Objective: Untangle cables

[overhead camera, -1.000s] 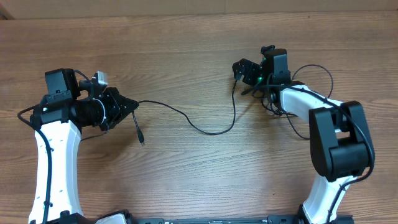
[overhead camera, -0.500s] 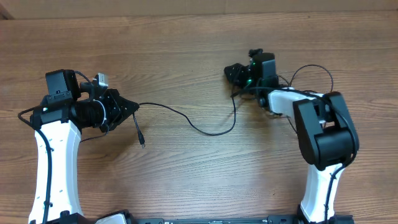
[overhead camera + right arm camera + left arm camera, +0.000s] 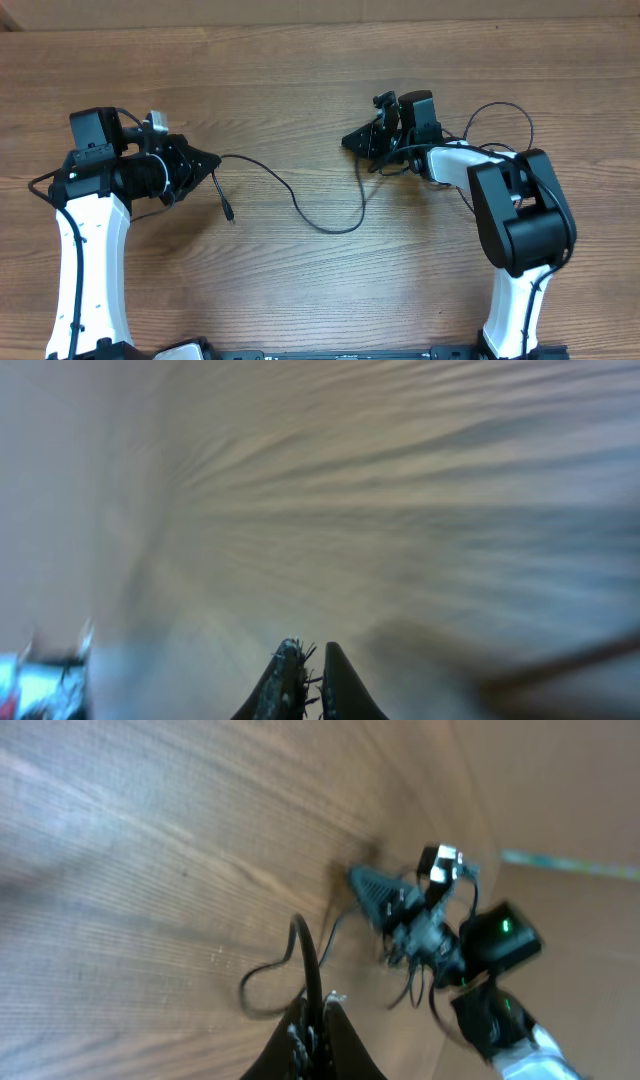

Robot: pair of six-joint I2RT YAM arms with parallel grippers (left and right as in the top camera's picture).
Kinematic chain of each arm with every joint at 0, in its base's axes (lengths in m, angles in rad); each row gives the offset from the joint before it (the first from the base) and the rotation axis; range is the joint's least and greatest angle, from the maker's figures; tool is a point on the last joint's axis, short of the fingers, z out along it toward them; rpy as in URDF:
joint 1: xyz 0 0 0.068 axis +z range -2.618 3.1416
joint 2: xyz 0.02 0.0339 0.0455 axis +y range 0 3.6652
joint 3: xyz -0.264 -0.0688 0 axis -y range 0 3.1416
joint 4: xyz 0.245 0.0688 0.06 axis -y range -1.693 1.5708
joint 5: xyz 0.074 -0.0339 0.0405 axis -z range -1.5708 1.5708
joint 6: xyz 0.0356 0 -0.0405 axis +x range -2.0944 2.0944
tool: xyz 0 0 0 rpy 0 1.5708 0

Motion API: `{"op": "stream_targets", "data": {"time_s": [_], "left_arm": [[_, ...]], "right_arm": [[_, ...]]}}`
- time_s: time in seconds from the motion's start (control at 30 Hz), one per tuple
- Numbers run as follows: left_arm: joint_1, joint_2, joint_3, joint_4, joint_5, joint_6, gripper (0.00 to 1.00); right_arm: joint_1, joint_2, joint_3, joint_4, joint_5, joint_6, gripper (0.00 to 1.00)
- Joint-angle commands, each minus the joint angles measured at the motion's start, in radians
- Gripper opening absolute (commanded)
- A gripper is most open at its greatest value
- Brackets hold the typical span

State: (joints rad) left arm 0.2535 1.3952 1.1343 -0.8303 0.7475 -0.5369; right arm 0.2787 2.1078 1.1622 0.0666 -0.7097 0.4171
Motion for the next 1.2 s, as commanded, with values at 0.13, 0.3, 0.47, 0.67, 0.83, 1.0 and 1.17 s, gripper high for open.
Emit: {"op": "stream_targets", "data": {"time_s": [0.13,0.3,0.47,0.67,0.83,1.0,1.17], "left_arm": [[-0.098,0.106,0.018,0.080,0.005,-0.108,0.04],[-0.172,0.176,0.018,0.132,0.067,-0.167,0.04],[-0.209,0.204,0.018,0.177,0.175,-0.167,0.04],[-0.226,0.204,0.018,0.177,0.235,-0.167,0.04],[-0.236,0.204,0.018,0.177,0.254,-0.166,0.04],[-0.235,0.204,0.018,0.177,0.179,-0.166,0.13],[-0.235,0.204,0.018,0.177,0.051,-0.167,0.52]], "right_arm": [[0.089,-0.187,0.027,-0.119,-0.184,-0.160,0.09],[0.153,-0.205,0.027,-0.143,-0.156,-0.192,0.16],[0.208,-0.205,0.027,-0.160,-0.003,-0.248,0.40],[0.287,-0.205,0.027,-0.223,0.274,-0.325,0.60],[0.345,-0.205,0.027,-0.235,0.388,-0.391,0.51],[0.353,-0.218,0.033,-0.291,0.415,-0.370,0.06],[0.333,-0.280,0.153,-0.541,0.432,-0.320,0.04]]}}
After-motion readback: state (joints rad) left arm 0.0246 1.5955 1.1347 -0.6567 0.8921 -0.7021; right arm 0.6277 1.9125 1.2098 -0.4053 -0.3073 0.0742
